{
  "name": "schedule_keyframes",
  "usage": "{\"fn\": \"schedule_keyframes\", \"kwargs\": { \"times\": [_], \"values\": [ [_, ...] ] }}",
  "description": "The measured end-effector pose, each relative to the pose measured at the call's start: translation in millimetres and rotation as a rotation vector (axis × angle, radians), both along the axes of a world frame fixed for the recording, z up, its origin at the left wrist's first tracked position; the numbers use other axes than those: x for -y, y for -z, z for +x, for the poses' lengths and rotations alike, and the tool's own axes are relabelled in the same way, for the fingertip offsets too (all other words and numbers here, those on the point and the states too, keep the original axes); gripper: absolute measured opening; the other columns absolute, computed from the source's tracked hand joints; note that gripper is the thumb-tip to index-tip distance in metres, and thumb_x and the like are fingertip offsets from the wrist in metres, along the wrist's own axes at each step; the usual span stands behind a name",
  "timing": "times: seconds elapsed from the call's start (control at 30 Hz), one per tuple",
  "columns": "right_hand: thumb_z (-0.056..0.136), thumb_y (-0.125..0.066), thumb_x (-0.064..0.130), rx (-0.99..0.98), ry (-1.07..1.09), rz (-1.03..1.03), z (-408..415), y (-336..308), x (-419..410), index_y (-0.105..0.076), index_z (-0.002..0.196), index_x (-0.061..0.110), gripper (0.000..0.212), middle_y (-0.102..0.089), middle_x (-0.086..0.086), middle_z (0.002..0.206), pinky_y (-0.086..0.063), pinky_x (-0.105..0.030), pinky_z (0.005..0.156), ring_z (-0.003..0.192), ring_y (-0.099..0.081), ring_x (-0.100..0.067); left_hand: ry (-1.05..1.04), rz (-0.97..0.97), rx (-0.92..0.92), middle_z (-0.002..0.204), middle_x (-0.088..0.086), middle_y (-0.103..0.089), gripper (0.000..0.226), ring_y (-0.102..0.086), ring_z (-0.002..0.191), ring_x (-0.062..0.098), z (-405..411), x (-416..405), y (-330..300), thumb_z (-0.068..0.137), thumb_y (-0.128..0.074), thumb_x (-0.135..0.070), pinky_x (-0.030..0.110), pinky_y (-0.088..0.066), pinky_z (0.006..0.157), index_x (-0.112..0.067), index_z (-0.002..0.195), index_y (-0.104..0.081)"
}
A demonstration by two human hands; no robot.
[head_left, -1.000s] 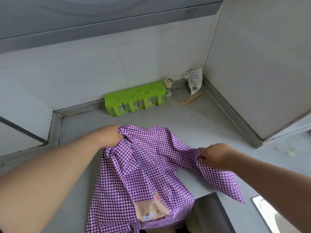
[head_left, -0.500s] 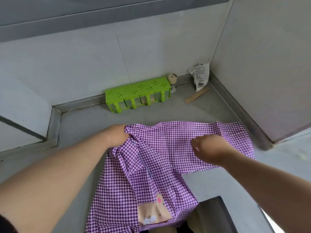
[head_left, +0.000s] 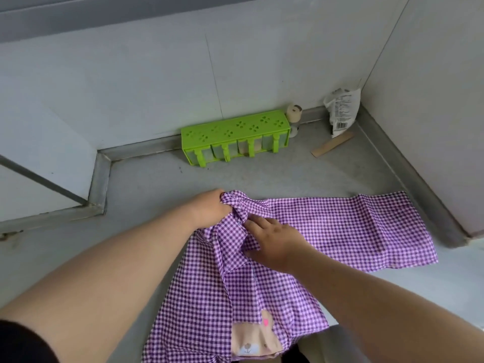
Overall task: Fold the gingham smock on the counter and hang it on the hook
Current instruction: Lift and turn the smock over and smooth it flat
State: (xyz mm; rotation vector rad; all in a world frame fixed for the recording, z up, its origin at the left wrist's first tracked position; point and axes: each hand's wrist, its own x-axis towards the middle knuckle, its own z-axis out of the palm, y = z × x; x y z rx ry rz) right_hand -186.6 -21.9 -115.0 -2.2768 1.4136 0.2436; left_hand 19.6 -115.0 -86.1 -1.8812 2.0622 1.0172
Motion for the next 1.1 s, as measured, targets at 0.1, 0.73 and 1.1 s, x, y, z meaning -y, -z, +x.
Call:
{"fn": "schedule_keyframes", "kwargs": {
  "times": [0.1, 0.73, 1.1],
  "values": [
    [0.090, -0.051, 0.075, -0.170, 0.100, 0.142, 20, 10, 3, -0.004, 0.164, 0.026, 0.100, 0.000, -0.002, 0.174, -0.042, -0.059, 0.112, 0.158, -0.013, -0.030, -0.167, 0.001, -0.095, 0.119, -0.002, -0.062, 0.044, -0.063, 0.102, 0.017, 9, -4, -1, 0.099, -0.065, -0.045, 0.030, -0.050, 0.078, -0.024, 0.135, -0.051],
    [0.089, -0.032, 0.085, -0.176, 0.200, 0.180, 86, 12, 15, -0.004, 0.162, 0.036, 0.093, -0.005, -0.014, 0.172, -0.040, -0.063, 0.110, 0.155, -0.019, -0.040, -0.584, 0.022, -0.273, 0.144, 0.008, -0.064, 0.055, -0.062, 0.128, 0.032, 100, -39, 20, 0.105, -0.050, -0.050, 0.043, -0.046, 0.113, -0.017, 0.148, -0.056],
    [0.065, -0.052, 0.098, -0.379, 0.314, 0.217, 109, 23, 18, 0.021, 0.161, 0.023, 0.142, 0.021, -0.027, 0.166, -0.042, -0.063, 0.111, 0.156, 0.002, -0.049, -0.400, -0.068, 0.040, 0.136, 0.001, -0.044, 0.065, -0.053, 0.125, 0.025, 98, -107, 28, 0.086, -0.073, -0.057, 0.043, -0.051, 0.106, -0.023, 0.133, -0.043]
  ]
}}
